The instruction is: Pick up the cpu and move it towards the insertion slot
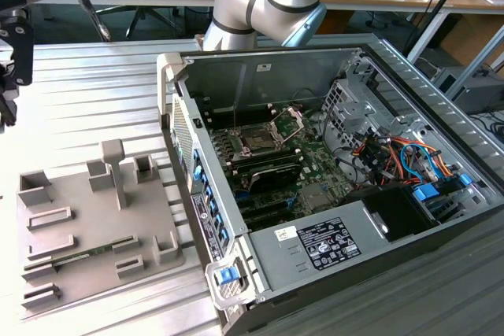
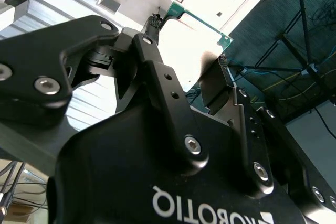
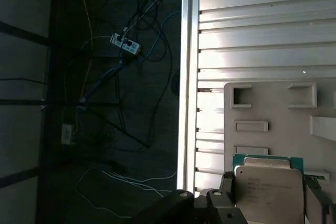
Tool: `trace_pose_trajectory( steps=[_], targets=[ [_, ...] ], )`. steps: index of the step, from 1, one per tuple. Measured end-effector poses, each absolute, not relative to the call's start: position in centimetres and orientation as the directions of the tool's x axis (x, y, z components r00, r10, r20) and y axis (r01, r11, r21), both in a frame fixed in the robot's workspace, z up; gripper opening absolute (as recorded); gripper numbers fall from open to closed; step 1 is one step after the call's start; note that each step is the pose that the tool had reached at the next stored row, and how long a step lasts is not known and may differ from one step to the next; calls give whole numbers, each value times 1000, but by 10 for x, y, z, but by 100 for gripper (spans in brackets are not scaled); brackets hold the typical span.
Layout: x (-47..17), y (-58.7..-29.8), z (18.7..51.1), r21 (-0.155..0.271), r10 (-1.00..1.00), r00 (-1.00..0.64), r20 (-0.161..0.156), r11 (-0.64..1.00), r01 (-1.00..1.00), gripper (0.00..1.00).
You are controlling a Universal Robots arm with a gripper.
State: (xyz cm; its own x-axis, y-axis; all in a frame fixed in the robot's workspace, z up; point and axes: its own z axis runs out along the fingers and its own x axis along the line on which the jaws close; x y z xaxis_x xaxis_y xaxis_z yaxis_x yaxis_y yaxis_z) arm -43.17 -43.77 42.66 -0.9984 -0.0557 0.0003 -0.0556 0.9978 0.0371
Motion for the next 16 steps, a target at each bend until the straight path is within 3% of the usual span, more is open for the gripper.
trace_pose_trajectory(
  steps=[16],
  targets=[
    [-431,-438,429,37,-56,-998,1,998,-56,55]
  ],
)
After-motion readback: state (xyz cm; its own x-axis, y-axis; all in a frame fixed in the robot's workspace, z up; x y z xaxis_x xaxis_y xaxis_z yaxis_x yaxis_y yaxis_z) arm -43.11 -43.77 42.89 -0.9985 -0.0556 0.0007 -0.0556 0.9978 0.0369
